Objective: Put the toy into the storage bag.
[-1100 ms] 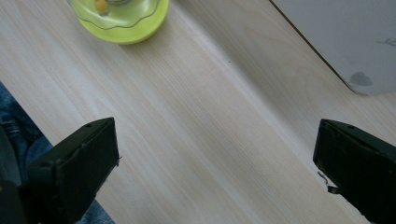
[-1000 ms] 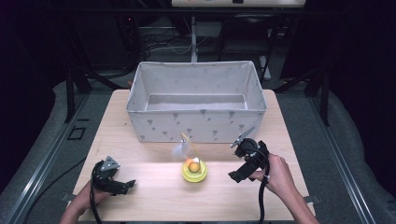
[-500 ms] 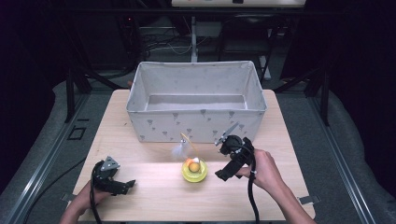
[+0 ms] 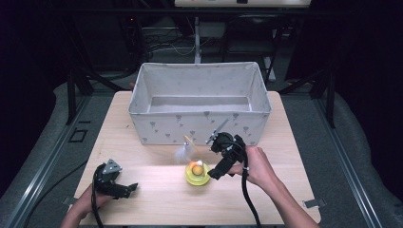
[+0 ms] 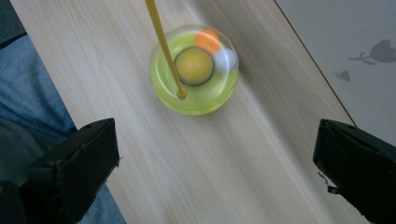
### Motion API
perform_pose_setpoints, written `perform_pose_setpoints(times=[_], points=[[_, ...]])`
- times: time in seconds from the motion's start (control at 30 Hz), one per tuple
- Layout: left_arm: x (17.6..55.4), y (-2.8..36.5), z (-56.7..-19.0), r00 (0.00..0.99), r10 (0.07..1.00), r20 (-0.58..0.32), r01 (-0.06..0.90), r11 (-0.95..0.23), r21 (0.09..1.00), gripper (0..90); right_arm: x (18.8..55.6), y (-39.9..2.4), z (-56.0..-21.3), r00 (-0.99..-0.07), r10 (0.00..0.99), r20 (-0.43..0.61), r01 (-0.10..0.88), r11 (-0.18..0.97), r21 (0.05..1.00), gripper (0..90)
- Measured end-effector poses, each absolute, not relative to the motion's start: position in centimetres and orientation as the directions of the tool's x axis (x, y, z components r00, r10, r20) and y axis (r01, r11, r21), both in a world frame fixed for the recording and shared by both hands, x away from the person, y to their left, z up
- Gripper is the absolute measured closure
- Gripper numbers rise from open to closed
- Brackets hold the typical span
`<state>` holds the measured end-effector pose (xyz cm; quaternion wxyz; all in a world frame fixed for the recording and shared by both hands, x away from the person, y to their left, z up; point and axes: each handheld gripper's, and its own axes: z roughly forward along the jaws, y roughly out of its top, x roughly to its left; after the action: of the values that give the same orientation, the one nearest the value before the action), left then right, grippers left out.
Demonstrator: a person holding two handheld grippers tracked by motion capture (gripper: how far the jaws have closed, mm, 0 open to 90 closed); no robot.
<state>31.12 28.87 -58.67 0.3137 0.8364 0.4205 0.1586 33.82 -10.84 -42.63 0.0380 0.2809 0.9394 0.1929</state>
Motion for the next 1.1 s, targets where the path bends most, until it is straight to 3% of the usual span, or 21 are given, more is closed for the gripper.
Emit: perform_pose_setpoints(times=[0.33,0.57,0.7,0.73,0.87,1.1], points=[[31.1,28.9,-58.7,0.596,0.803,0.001,0.604,-0.45,0.658,0.0,34.6,-9.1,-41.9,-0.856,0.515,0.036,0.491,0.79,0.367,3.7],[31.1,28.9,-58.7,0.596,0.803,0.001,0.605,-0.45,0.657,0.0,35.2,-7.6,-41.5,-0.874,0.485,0.037,0.468,0.816,0.341,16.4],[31.1,28.9,-58.7,0.596,0.803,0.001,0.604,-0.45,0.657,0.0,35.5,-7.1,-41.4,-0.881,0.472,0.029,0.454,0.826,0.333,26.0],[31.1,28.9,-58.7,0.597,0.802,0.001,0.604,-0.45,0.658,0.0,35.7,-6.8,-41.3,-0.885,0.465,0.027,0.448,0.833,0.326,33.8],[31.1,28.9,-58.7,0.597,0.803,0.001,0.604,-0.45,0.658,0.0,35.9,-6.2,-41.0,-0.895,0.445,0.021,0.429,0.848,0.313,50.2],[31.1,28.9,-58.7,0.597,0.802,0.001,0.604,-0.45,0.658,0.0,35.8,-5.6,-40.6,-0.905,0.425,-0.005,0.407,0.87,0.279,63.8]])
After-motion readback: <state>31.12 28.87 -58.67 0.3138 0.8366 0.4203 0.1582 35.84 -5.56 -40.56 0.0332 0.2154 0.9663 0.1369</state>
